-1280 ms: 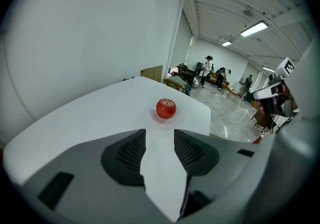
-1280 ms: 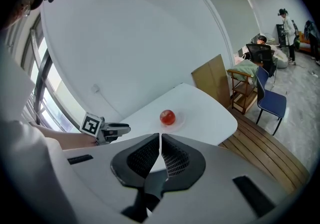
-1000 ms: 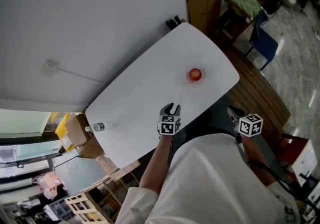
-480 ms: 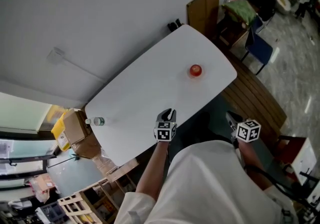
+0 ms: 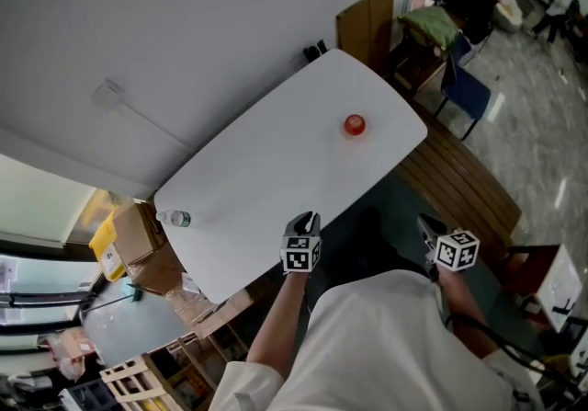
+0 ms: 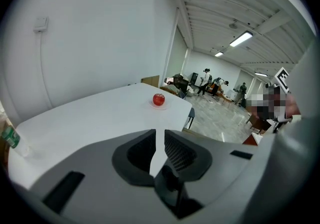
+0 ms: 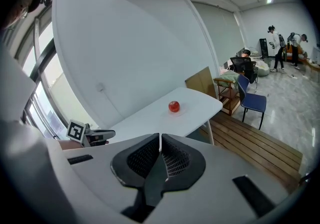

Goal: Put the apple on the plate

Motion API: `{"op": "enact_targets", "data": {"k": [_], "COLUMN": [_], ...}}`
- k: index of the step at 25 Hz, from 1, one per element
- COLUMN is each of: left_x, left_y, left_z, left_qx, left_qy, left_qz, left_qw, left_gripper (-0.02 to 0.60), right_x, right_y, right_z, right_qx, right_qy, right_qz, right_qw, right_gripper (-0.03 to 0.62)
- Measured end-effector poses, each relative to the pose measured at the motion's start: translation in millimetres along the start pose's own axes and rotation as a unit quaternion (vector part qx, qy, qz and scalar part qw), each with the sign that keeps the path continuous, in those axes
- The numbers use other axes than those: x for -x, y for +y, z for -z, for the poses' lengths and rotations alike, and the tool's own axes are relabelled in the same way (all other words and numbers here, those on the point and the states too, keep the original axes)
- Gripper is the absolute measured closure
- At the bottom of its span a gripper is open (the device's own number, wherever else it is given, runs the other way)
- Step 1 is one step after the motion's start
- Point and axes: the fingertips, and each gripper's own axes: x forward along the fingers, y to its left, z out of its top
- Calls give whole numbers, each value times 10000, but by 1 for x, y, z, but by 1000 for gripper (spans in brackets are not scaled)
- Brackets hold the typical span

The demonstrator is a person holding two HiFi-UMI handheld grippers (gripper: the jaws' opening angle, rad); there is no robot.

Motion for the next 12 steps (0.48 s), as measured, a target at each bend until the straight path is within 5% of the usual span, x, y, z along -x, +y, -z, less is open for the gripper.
{"op": "enact_targets", "data": {"k": [12], "left_x": [28], "left_y": [-20], "left_z": [11], "left_qx": [503], "left_qy": [-256], "left_qz": [-54], "left_qw": [9984], "left_gripper": [569], "right_x": [22], "right_y": [-12], "right_z": [-3], "right_qx": [81], "right_qy": [-146], "right_qz": [28], "right_qw": [9999], "right_gripper": [557]}}
